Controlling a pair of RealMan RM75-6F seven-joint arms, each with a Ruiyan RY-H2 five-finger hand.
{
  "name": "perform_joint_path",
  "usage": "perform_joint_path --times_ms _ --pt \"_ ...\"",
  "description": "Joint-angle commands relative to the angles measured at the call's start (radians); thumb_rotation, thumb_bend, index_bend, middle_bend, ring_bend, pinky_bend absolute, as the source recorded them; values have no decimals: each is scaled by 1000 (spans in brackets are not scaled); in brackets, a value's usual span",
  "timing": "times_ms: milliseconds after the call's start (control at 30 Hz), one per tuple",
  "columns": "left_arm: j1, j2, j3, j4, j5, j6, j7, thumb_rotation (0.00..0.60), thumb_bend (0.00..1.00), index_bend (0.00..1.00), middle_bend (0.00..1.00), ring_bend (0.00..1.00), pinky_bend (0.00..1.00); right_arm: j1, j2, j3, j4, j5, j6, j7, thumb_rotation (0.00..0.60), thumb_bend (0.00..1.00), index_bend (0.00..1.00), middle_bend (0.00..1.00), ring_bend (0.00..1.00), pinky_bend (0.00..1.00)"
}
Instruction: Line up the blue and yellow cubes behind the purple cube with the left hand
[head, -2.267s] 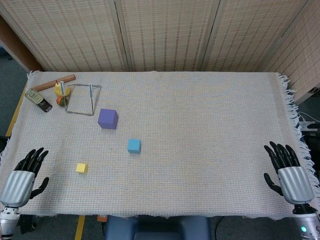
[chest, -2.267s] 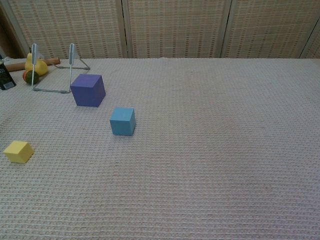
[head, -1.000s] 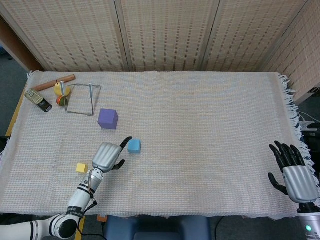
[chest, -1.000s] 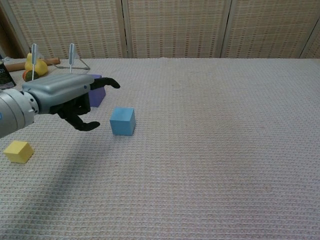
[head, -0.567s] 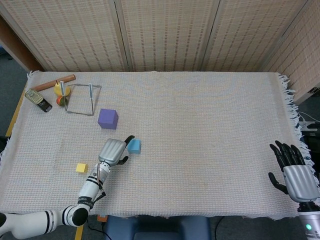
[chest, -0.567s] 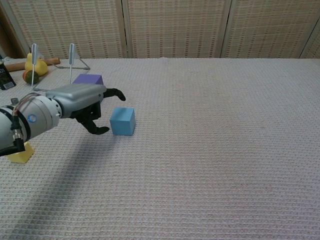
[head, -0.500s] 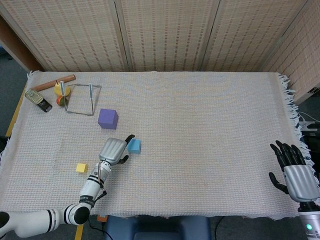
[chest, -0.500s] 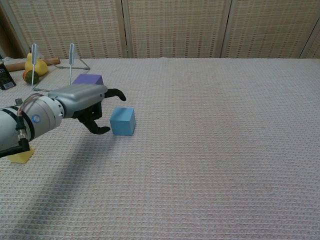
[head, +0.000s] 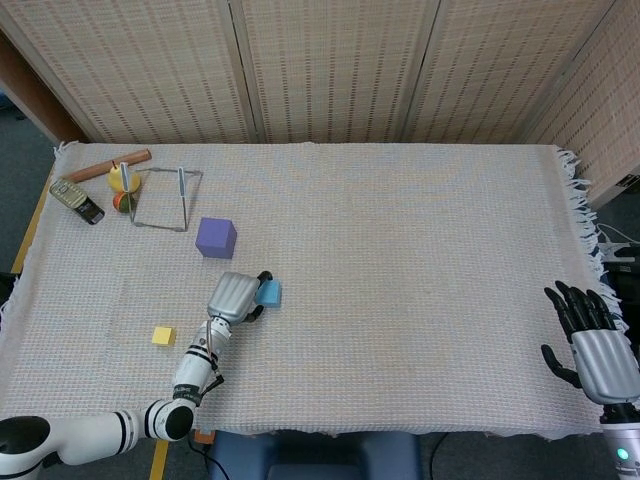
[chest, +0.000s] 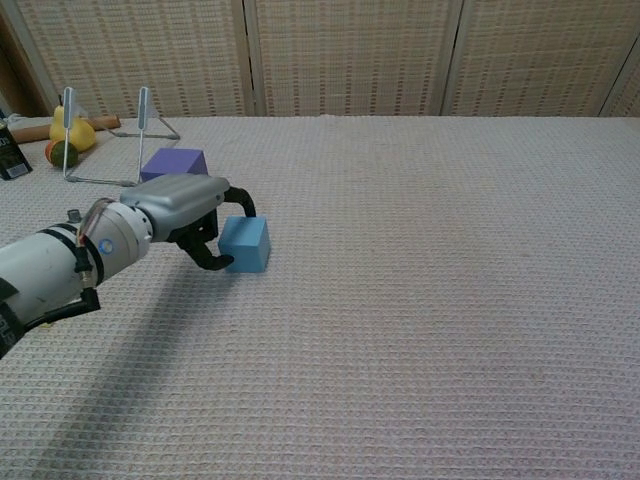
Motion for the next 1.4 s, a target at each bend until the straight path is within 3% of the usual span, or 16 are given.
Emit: perform_joint_path --times_ms 33,233,367,667,1200,1400 --pt "2 -22 3 32 42 38 -36 600 343 405 1000 1000 1000 0 2 0 0 1 -1 3 600 129 0 0 0 0" --pt "23 27 18 9 85 69 -62 600 346 499 1000 1000 1000 -1 9 0 -1 8 -5 12 600 129 0 0 0 0" --pt "44 92 38 3 105 65 -86 600 347 499 1000 1000 1000 -5 11 -3 -4 2 1 11 600 129 0 0 0 0" --pt "28 181 67 100 155 -31 -160 600 354 482 1000 1000 1000 -6 7 -7 -14 0 -2 -7 600 129 0 0 0 0" --pt "4 148 76 236 180 -76 -202 600 351 483 1000 1000 1000 -8 3 -2 -18 12 -2 -24 600 130 0 0 0 0" --pt "0 135 79 278 186 -83 -209 600 352 440 1000 1000 1000 -9 2 -2 -20 14 -4 -29 600 129 0 0 0 0"
